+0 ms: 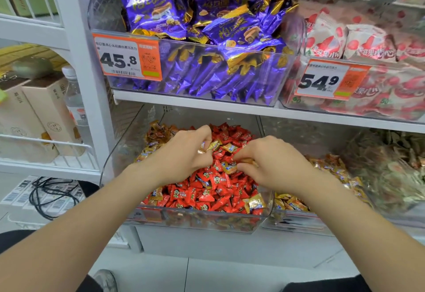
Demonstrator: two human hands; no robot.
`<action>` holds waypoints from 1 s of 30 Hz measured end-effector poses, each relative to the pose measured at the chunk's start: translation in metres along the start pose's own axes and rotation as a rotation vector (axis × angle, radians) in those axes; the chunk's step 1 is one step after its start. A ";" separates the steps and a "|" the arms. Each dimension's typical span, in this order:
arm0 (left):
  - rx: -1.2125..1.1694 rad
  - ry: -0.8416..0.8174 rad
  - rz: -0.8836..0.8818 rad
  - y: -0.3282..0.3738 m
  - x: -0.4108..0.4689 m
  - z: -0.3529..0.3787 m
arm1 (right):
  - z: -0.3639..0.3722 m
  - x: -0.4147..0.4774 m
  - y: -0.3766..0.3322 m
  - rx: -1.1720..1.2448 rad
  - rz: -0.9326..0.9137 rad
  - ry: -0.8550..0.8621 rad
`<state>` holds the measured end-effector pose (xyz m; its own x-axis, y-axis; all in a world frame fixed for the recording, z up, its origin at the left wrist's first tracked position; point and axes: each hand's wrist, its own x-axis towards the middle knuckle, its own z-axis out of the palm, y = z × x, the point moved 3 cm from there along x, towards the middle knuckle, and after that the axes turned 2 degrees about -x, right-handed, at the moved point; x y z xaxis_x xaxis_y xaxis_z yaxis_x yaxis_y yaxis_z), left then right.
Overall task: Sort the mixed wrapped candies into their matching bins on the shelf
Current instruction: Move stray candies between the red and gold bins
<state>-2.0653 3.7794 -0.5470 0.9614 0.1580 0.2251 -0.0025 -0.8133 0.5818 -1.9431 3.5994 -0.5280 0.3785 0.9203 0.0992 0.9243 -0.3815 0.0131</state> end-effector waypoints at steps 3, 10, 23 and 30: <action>-0.087 0.039 -0.029 0.005 0.001 -0.001 | 0.013 0.006 -0.012 -0.182 -0.078 -0.077; -0.149 0.096 -0.127 0.006 0.003 0.004 | 0.007 0.010 -0.004 0.087 0.094 0.023; -0.582 -0.165 -0.196 0.085 -0.016 0.043 | 0.001 -0.068 0.065 1.446 0.685 0.072; -0.317 -0.080 -0.041 0.154 0.040 0.105 | 0.023 -0.122 0.136 0.595 0.788 0.063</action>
<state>-1.9984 3.6016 -0.5303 0.9811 0.1318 0.1415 -0.0369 -0.5906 0.8061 -1.8624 3.4367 -0.5610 0.9087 0.4093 -0.0826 0.2903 -0.7614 -0.5797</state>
